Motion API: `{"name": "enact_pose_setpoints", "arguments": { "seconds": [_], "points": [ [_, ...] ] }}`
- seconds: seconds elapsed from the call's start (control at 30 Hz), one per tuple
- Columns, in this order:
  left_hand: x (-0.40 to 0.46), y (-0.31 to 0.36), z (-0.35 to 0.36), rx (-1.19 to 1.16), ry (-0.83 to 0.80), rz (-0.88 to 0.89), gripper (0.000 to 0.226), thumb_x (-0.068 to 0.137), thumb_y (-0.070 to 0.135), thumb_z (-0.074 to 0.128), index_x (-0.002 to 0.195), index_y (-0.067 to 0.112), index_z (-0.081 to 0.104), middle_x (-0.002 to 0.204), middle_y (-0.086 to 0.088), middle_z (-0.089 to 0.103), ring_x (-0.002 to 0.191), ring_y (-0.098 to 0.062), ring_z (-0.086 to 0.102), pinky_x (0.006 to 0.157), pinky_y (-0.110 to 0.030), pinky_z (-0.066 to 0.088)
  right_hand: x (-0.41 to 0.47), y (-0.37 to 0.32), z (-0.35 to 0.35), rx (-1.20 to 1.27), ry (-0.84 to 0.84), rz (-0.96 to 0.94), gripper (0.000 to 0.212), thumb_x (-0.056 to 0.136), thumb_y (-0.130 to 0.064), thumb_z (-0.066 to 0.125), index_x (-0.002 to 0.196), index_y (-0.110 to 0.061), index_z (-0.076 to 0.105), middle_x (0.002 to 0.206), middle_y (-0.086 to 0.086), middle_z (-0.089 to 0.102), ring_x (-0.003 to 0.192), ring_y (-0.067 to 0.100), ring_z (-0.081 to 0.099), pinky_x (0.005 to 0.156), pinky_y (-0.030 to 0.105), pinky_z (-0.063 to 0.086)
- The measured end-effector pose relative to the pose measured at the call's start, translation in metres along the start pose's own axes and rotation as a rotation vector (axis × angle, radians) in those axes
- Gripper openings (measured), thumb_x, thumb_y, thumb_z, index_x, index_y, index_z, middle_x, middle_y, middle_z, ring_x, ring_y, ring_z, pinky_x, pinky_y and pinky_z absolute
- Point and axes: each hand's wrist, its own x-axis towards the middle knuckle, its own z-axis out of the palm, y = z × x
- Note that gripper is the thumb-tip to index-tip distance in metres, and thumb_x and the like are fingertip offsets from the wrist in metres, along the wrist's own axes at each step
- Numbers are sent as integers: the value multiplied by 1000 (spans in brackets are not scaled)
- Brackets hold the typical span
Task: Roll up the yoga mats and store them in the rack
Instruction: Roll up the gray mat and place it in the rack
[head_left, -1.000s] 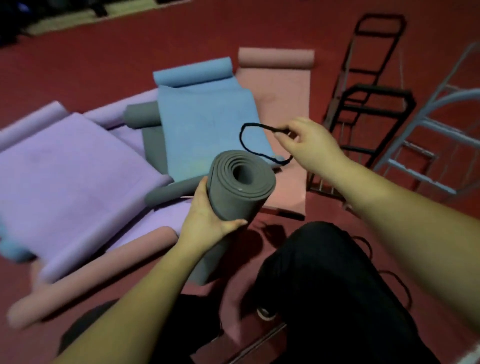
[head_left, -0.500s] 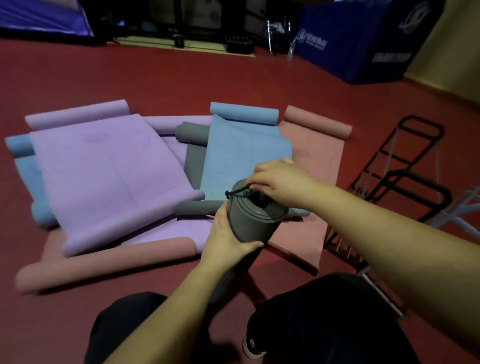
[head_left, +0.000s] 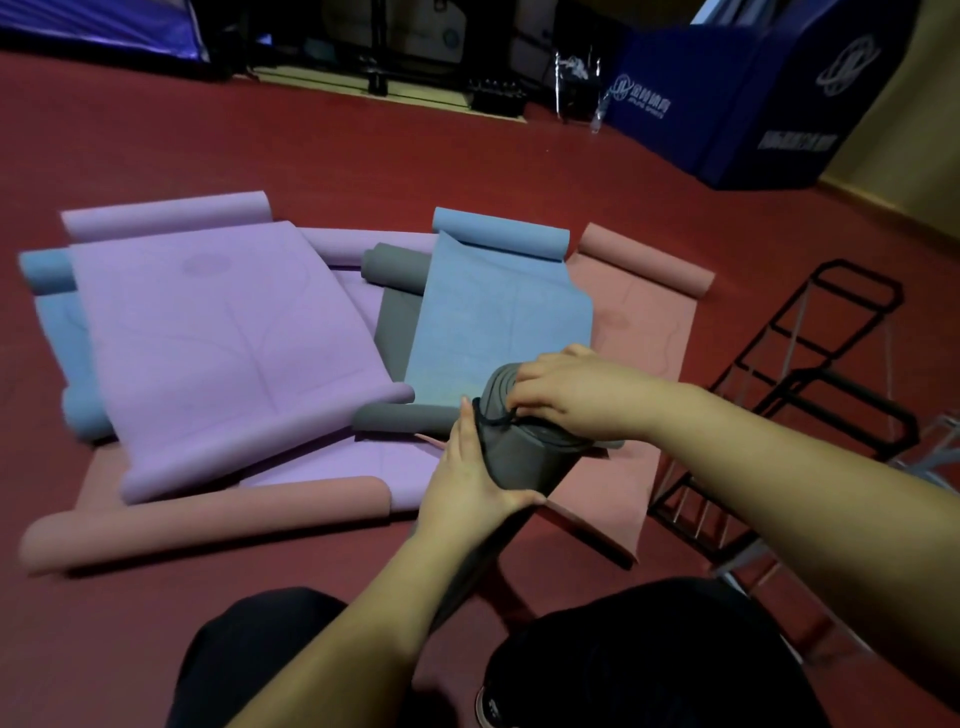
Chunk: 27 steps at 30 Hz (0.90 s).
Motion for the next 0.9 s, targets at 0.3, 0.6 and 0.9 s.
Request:
{"name": "enact_pose_setpoints", "arguments": {
  "seconds": [0.3,0.6,0.9],
  "points": [
    [3,3,1,-14,-17,2,135,59,53,89,157,25,1,162,9,18,143,-13,31,107,-28,35,-5,3,-2,-64,-15,-42,28,105,-36,36,123,-33,58,124,-12,55,113,13,48,87,33,29],
    [16,-4,-5,-124,127,-149,121,54,50,89,149,33,16,145,4,48,128,-21,51,95,-31,45,-31,19,49,53,373,73,25,85,-38,41,80,-20,57,77,-7,51,80,19,52,79,36,30],
    [15,-4,-1,-136,162,-157,116,54,51,87,146,37,18,146,5,46,129,-22,49,98,-38,47,-24,54,81,260,289,429,20,86,-22,50,101,-26,62,105,-16,59,110,14,42,86,30,16]
  ]
}}
